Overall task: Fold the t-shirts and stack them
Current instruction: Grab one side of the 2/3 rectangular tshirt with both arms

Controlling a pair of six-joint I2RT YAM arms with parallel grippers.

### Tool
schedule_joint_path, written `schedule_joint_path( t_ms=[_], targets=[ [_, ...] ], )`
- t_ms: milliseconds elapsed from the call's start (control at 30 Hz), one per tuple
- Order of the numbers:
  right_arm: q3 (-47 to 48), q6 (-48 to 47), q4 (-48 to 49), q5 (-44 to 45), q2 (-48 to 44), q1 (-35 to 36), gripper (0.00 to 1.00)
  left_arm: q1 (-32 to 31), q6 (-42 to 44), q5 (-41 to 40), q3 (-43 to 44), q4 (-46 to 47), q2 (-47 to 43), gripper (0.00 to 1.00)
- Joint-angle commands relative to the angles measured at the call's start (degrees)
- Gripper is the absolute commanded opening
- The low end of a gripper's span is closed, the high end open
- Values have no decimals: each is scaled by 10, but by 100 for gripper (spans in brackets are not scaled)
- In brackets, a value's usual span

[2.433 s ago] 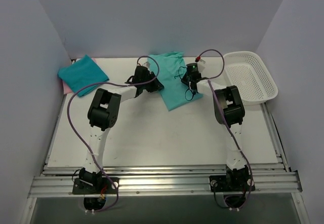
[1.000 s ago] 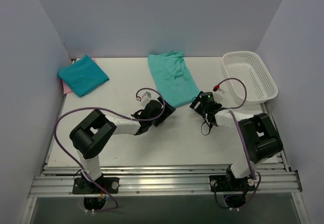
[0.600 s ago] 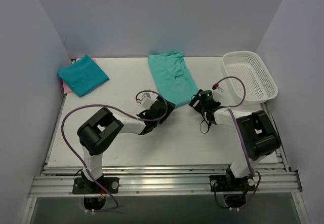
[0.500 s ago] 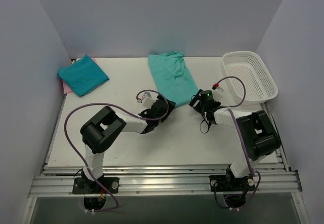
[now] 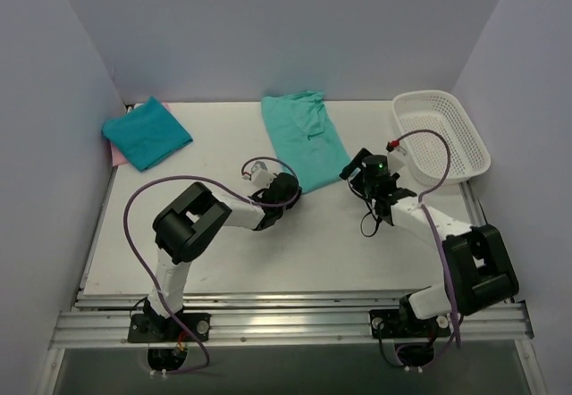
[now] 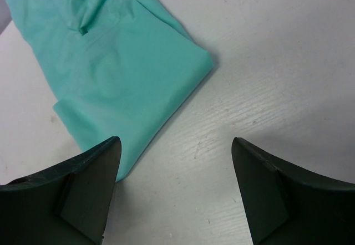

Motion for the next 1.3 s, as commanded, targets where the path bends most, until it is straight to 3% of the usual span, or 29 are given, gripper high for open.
schedule_joint_path(
  t_ms=[0,300,567,767,1267],
  targets=[
    [-5,3,-28,24,-47,-3,76,10,17,-5,4,-35,7,4],
    [-54,15,-49,22,-126,21,76,31,49,-5,-103,-20,-86,2],
    [-131,70,-1,53,-130,111,76,36,63,0,-173,-24,-136,2],
    [-139,103,80,55,-26,159,74,35,60,12,-199,-2,-129,2],
    [-71,99,157,60,130,158,69,46,81,-11,-286,-12,-219,2]
  ],
)
